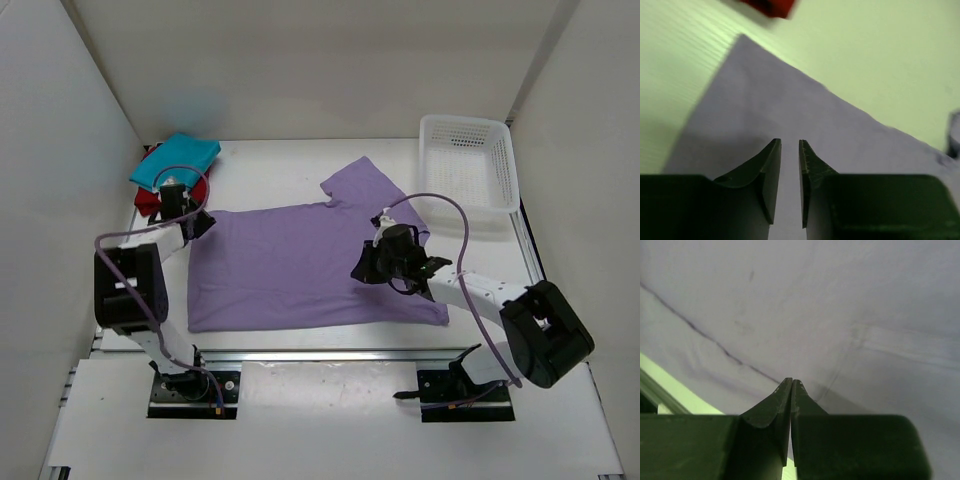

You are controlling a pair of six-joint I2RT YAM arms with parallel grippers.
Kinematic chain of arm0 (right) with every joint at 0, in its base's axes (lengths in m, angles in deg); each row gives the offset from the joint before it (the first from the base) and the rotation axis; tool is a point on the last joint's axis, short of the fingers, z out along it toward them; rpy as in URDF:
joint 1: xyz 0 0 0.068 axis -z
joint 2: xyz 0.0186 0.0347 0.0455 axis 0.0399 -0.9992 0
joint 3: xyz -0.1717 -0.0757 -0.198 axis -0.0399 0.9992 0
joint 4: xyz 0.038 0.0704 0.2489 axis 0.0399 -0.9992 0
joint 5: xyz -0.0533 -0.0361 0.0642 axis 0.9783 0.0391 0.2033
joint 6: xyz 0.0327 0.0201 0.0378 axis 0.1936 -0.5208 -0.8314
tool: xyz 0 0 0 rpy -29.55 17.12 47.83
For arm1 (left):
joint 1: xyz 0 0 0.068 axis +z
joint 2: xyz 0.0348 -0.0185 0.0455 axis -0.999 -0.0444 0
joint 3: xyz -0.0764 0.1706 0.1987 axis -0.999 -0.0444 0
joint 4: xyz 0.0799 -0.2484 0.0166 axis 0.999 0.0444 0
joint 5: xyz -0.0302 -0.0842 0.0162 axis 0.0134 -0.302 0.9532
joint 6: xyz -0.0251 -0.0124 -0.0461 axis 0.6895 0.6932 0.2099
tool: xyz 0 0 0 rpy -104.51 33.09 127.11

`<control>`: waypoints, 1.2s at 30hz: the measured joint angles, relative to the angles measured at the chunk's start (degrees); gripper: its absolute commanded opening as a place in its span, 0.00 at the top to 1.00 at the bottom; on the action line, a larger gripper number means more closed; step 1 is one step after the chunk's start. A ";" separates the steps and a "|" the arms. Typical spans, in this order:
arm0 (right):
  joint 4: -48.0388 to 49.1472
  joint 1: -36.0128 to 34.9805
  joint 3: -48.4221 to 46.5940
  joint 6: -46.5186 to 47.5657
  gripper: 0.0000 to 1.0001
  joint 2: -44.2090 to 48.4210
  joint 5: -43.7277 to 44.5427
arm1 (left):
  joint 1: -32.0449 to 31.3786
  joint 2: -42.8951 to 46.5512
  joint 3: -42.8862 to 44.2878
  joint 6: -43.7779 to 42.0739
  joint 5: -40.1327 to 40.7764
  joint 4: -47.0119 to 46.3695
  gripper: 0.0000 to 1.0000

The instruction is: Fold and stack the t-shirts

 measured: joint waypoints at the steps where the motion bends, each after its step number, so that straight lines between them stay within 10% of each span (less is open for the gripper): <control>1: 0.70 -0.33 0.57 -0.04 0.99 -0.46 -0.68 | 1.05 -2.40 1.29 -0.35 0.52 0.79 0.63; 27: 5.38 1.42 4.24 -0.46 0.98 -1.29 -5.22 | 3.41 -23.78 26.12 -6.29 3.91 11.08 0.48; 36: 5.55 5.86 1.29 -0.46 0.95 5.03 -4.98 | 2.95 -24.39 28.50 -7.67 5.95 16.24 0.67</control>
